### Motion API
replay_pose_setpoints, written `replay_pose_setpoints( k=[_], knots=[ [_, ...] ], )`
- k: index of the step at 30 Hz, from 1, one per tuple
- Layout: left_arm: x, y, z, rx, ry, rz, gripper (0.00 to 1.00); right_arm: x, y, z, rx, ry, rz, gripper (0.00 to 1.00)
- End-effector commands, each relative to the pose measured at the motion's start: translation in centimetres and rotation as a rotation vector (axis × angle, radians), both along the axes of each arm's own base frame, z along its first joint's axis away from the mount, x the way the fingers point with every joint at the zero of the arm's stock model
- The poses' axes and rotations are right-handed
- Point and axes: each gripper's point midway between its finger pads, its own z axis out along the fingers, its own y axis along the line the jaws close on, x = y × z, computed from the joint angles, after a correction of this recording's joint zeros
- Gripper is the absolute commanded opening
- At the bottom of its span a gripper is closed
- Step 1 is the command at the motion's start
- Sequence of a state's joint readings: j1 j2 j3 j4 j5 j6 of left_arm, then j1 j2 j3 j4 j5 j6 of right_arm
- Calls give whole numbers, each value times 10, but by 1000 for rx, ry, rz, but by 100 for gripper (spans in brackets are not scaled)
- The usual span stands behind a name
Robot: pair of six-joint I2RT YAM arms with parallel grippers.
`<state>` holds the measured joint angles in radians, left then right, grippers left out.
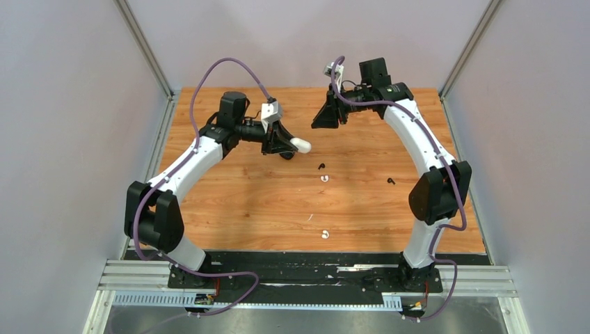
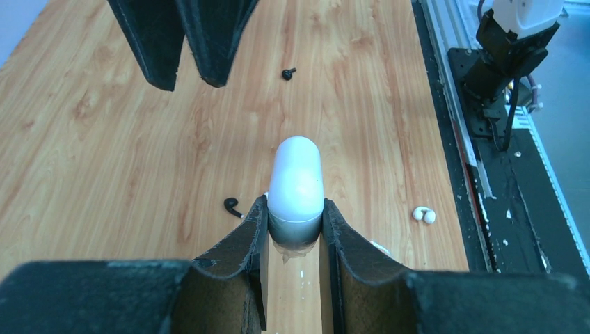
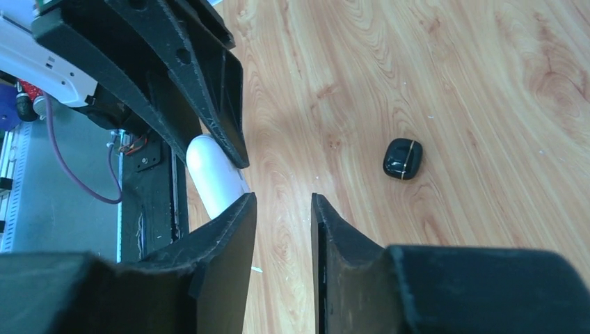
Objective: Insert the wireless bluetooth earbuds into the charging case
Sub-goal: Open the charging case.
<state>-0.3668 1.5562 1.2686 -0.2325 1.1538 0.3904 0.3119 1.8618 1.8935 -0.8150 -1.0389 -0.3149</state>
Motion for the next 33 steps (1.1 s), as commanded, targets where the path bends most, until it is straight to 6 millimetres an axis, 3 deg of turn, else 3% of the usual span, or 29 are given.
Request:
replay_pose_setpoints(
  k=[1,5,8,14,17,25,33],
  knots=[
    [5,-3,11,-48,81,30,0,-25,5,36,89,-122,119,38],
    [9,-4,16,-86,135,64,0,-42,12,25,58,-152,165,52],
    [9,-7,23,-121,160,57,0,-42,17,12,32,-132,166,53],
    [7,-8,29,-137,175,44,0,-42,30,4,17,-132,199,54],
    [5,-8,31,-140,173,39,0,-38,32,-2,2,-133,195,51],
    [4,-8,31,-140,152,20,0,-19,25,-4,-29,-147,138,33],
    [2,-10,29,-133,141,4,0,-8,20,0,-21,-137,103,32]
  ],
)
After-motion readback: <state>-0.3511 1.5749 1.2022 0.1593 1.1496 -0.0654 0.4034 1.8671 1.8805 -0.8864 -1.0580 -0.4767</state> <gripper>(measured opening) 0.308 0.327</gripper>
